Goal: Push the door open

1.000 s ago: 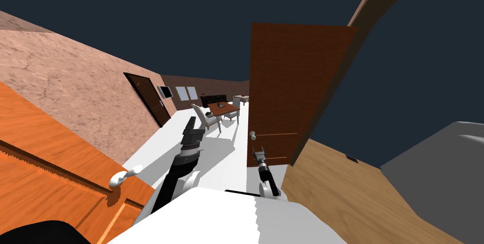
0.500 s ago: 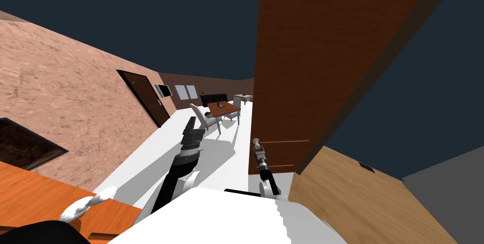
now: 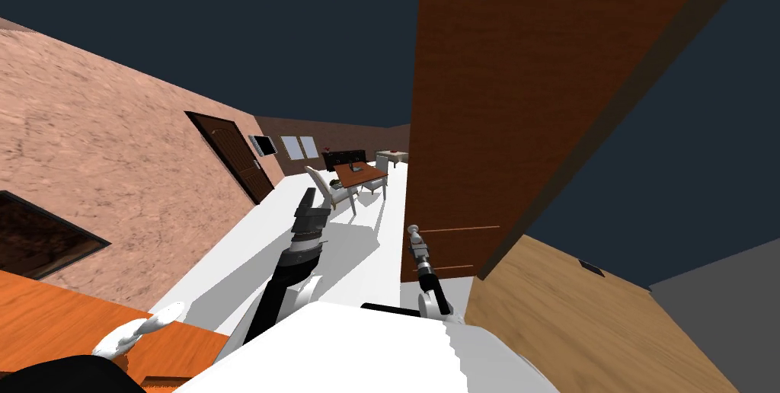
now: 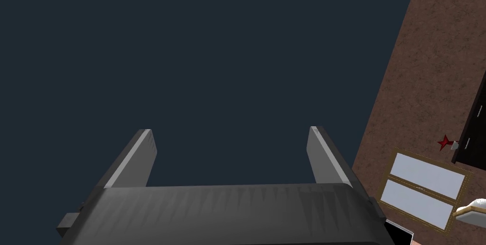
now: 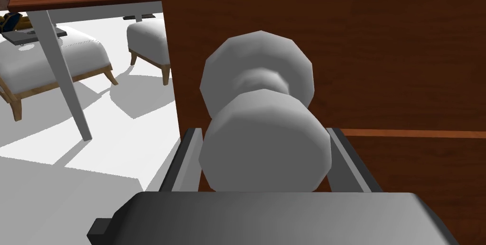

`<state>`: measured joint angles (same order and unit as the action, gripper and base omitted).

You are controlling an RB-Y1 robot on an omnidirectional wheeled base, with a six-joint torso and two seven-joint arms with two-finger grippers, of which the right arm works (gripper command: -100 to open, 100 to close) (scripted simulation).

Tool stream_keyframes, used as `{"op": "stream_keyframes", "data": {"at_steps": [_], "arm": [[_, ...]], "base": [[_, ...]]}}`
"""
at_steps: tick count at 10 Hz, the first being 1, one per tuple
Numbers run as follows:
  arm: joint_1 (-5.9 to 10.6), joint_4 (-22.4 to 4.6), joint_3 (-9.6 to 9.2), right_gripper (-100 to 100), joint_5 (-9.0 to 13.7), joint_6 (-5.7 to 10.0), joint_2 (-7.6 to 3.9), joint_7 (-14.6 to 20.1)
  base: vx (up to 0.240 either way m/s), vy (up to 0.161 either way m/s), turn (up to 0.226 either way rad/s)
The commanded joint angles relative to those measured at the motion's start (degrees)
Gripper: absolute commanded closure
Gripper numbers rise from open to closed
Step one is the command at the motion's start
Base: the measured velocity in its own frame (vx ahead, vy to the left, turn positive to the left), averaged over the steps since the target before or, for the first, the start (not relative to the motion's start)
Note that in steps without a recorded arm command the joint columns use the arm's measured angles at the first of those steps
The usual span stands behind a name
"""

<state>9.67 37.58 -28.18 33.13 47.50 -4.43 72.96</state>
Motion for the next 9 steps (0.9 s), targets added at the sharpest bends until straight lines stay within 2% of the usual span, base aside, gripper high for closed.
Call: {"op": "stream_keyframes", "data": {"at_steps": [1,2,3,7,8,9], "arm": [[0.09,0.2,0.00,100,0.0,0.21,0.08,0.0],[0.09,0.2,0.00,100,0.0,0.21,0.08,0.0],[-0.06,-0.2,0.85,100,0.6,0.11,-0.15,-0.1],[0.10,-0.5,2.83,100,1.8,0.54,-0.15,-0.5],[0.10,-0.5,2.83,100,1.8,0.54,-0.15,-0.5],[0.18,-0.6,3.75,100,2.4,0.74,-0.03,-0.6]], "base": [[-0.014,-0.002,-0.004],[0.000,0.000,0.000],[0.133,0.063,-0.026],[0.181,0.092,-0.044],[0.151,0.070,-0.031],[0.131,0.061,-0.035]]}}
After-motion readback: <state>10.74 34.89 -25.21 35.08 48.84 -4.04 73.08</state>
